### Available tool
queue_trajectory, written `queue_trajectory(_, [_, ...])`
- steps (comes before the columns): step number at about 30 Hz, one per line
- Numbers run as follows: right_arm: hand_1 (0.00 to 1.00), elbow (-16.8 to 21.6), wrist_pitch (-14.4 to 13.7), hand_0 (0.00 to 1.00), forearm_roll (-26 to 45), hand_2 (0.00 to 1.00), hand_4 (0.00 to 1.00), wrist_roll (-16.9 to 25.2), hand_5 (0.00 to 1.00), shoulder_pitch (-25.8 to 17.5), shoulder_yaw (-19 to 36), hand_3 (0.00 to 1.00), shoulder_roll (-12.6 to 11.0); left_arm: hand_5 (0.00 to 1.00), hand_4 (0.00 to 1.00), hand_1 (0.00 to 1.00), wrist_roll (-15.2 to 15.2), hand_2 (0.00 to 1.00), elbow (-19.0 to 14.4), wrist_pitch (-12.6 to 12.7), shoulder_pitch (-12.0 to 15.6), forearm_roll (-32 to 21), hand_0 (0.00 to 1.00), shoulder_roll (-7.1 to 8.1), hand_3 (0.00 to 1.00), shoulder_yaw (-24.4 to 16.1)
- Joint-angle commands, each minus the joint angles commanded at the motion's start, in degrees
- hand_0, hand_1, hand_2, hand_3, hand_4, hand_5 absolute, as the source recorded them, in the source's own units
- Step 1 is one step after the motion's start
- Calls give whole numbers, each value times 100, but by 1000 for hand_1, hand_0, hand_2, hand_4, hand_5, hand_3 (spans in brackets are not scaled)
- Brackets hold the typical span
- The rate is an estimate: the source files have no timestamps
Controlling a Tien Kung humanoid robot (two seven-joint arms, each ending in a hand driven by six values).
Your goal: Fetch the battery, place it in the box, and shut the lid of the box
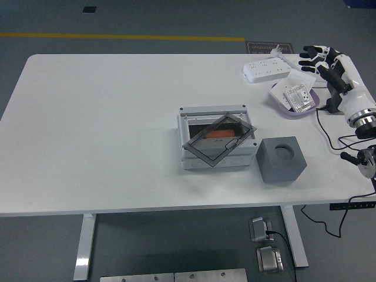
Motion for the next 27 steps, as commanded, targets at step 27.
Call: queue_trajectory(27, [663,-6,59,723,101,682,598,8,384,-47,69,636,12,2,371,573,-11,538,0,-8,7,-2,462,54,536,-136])
